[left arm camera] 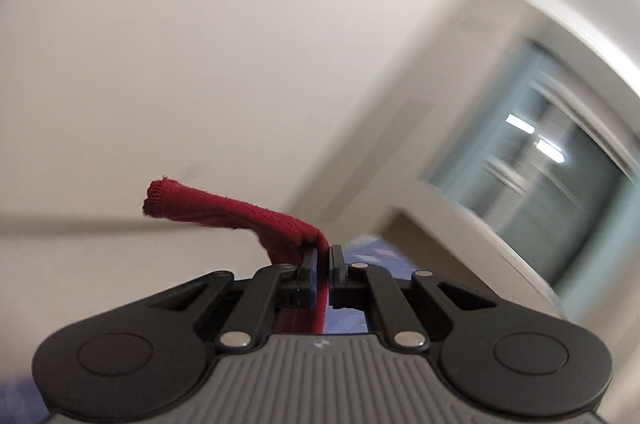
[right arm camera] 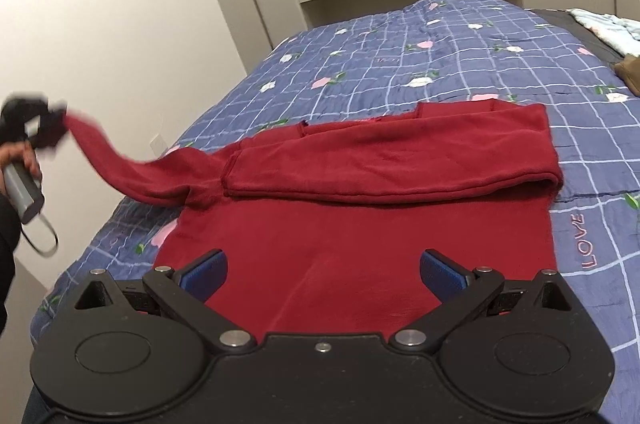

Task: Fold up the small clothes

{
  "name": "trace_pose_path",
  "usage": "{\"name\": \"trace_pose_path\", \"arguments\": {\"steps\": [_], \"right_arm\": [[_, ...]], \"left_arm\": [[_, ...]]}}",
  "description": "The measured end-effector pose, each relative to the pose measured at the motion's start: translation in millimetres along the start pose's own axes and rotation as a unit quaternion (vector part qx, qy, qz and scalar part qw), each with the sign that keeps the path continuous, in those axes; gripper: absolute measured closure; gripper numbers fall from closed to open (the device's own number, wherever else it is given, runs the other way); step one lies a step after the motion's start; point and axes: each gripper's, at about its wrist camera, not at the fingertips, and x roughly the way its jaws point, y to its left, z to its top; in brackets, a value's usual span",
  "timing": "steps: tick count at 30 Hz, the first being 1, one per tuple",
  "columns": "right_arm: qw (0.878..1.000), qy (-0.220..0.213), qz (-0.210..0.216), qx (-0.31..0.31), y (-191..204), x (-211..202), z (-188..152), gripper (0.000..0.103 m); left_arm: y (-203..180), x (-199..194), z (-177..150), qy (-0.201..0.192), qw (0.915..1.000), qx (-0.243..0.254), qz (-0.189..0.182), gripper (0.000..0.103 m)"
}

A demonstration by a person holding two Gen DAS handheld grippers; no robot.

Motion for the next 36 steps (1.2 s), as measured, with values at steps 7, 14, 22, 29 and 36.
{"name": "trace_pose_path", "arguments": {"steps": [7, 14, 22, 29, 36], "right_arm": [[0.997, -0.039, -0.04, 0.054, -20.9, -17.6, 2.0, 0.001], [0.987, -0.059, -0.088, 0.12, -60.1, -33.5, 1.6, 0.001], [0.983, -0.051, -0.093, 0.15, -86.0, -35.8, -4.8, 0.001], [0.99, -0.028, -0.055, 0.128, -82.1, -16.1, 11.8, 0.001], [0.995, 0.016, 0.004, 0.102, -80.6, 29.2, 36.7, 0.006]], "left_arm": [[-147.7, 4.5, -53.2, 0.101, 0.9199, 0.302, -0.23, 0.099], [-202.5, -11.9, -193.7, 0.229, 0.8116, 0.445, -0.302, 0.099], [-165.4, -40.5, -254.0, 0.323, 0.7805, 0.441, -0.303, 0.062], [-130.4, -57.5, -213.0, 0.329, 0.8015, 0.41, -0.285, 0.037], [-83.7, -50.2, -165.1, 0.303, 0.8656, 0.348, -0.195, 0.013]]}}
